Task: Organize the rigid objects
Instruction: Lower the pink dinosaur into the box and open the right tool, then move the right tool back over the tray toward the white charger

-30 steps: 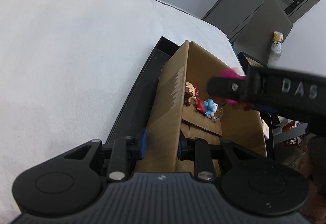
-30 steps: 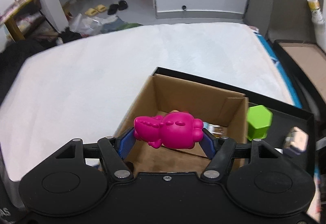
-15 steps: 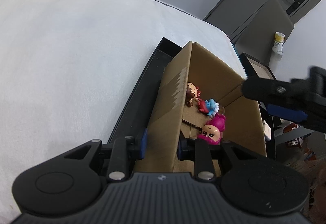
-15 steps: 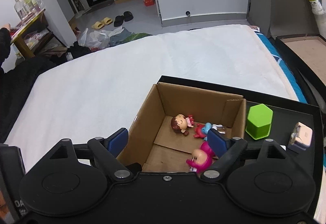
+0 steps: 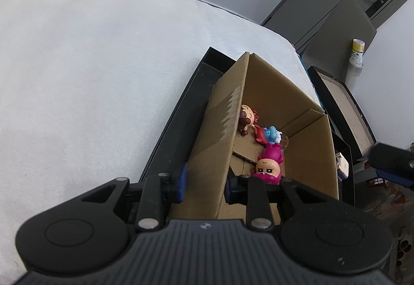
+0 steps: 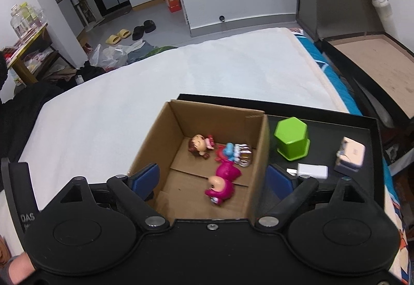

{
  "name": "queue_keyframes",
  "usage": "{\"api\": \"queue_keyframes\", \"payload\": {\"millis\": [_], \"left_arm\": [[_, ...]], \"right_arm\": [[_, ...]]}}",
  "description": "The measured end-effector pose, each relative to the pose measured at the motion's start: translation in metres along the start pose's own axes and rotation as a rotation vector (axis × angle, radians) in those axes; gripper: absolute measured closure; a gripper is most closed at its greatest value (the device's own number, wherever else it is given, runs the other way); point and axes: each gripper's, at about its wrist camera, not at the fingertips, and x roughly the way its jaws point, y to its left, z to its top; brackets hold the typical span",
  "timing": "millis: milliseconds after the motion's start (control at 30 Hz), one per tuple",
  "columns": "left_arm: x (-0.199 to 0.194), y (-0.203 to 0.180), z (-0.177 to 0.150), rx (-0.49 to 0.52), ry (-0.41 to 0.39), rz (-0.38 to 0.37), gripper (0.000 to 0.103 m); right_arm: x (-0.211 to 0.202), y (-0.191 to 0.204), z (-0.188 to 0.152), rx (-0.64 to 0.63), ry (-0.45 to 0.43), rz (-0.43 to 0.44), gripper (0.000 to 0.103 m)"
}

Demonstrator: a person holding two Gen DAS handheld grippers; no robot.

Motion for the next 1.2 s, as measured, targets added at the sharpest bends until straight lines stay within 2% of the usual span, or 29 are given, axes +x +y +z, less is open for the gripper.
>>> {"api": "queue_keyframes", "payload": {"millis": [267, 633, 1000, 1200], "left_arm": [[0.001, -0.001, 0.0, 0.001, -0.003, 0.013, 0.077], [0.0, -0.003, -0.001, -0.009, -0.005, 0.028, 0.077], [0.001, -0.004, 0.0, -0.01, -0.002, 0.03, 0.078], [0.002, -0.006, 0.0, -0.01, -0.008, 0.038, 0.078]], "right_arm": [[-0.018, -0.034, -0.013, 0.046, -0.032, 0.0, 0.009], [-0.019, -0.081, -0.033, 0.129, -0.039, -0.011, 0.009], [0.013, -0.122, -0.062, 0.199, -0.025, -0.004, 0.009], [0.028, -0.136, -0.072, 0.238, -0.072, -0.013, 0.009]]}}
